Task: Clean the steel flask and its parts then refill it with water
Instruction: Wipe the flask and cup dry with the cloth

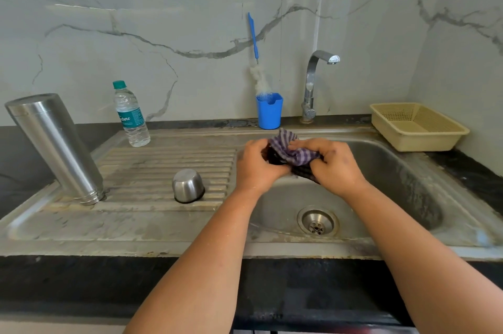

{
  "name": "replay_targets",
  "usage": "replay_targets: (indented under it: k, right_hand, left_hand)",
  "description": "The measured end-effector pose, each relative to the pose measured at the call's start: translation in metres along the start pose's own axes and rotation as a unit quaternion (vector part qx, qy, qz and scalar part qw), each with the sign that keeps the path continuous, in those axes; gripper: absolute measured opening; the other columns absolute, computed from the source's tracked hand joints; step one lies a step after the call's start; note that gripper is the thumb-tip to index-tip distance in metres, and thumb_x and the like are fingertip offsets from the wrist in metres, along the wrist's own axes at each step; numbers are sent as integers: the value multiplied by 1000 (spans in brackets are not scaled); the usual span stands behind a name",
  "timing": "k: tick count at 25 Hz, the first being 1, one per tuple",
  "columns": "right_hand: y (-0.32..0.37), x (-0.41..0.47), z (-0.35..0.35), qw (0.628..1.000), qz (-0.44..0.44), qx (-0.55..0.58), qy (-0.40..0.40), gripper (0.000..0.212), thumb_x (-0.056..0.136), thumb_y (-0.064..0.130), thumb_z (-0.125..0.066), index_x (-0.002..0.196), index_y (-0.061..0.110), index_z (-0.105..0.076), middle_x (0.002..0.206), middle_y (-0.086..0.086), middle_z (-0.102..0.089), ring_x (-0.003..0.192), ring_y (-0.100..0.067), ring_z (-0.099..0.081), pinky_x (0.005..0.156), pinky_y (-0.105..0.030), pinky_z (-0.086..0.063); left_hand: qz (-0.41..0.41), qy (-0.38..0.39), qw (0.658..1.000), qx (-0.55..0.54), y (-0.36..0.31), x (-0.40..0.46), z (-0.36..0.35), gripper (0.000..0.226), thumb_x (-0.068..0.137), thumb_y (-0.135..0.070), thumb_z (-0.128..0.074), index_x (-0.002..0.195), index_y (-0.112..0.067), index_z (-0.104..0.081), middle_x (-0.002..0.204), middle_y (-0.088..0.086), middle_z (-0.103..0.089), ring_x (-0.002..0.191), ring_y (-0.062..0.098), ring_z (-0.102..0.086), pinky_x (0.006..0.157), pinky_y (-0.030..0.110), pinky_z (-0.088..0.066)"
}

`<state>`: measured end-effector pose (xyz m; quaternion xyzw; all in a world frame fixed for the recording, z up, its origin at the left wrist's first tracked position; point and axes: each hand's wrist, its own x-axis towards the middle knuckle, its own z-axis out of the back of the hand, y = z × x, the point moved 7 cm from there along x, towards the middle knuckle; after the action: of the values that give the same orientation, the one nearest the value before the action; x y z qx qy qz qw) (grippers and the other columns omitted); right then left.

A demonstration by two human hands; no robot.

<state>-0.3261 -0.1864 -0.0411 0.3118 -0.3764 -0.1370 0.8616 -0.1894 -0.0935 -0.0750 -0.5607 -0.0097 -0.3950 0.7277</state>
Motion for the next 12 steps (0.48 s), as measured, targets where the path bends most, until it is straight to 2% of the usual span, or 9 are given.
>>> replay_targets:
  k: [2,4,5,7,9,10,12]
  right_hand:
    - [-24,1,8,992,-119,28,-26,44,81,-9,-50,105,20,-73,98,4,-71,95,-10,-63,80,-9,-45]
    - [-48,-4,9,969,-232,75,-33,39,82,-5,-49,92,25,-72,89,0,-71,89,-18,-65,78,-26,-50]
    - [-55,-6,9,954,-268,125,-42,38,82,-7,-49,89,22,-72,88,-5,-72,89,-23,-67,78,-33,-54]
    - [-57,-9,8,917,-303,255,-55,36,81,-13,-46,92,11,-71,91,-15,-72,89,-32,-68,77,-41,-58]
    - [-52,-8,6,883,-307,352,-44,37,82,-16,-41,99,4,-67,95,-19,-71,90,-33,-68,74,-40,-57]
    - [-52,-7,5,870,-311,380,-40,39,81,-16,-39,101,3,-66,97,-19,-70,91,-33,-68,75,-40,-57]
    - [-55,-7,1,860,-326,391,-25,42,80,-17,-37,103,3,-66,101,-21,-69,94,-35,-67,79,-42,-56]
  left_hand:
    - [-1,42,997,-66,-10,-4,-9,51,59,-14,-92,106,-18,-71,98,0,-72,89,10,-69,78,22,-55]
    - [16,81,990,-114,-15,-9,-19,58,63,-5,-90,115,-18,-68,105,-4,-71,95,4,-67,82,16,-52]
    - [20,95,987,-131,-17,-10,-22,58,66,-2,-87,117,-20,-66,109,-5,-70,99,3,-65,84,15,-51]
    - [16,116,979,-166,-19,-9,-23,60,71,1,-82,121,-25,-62,118,-6,-68,110,2,-62,93,19,-47]
    - [12,127,973,-192,-20,-9,-22,61,73,-1,-81,124,-27,-59,123,-8,-67,118,3,-58,102,26,-42]
    - [10,136,971,-199,-21,-10,-22,61,73,-3,-82,124,-28,-59,124,-9,-67,120,1,-58,103,25,-40]
    - [-5,146,972,-185,-22,-13,-24,60,75,-7,-83,123,-29,-57,123,-10,-67,118,-4,-57,98,13,-40]
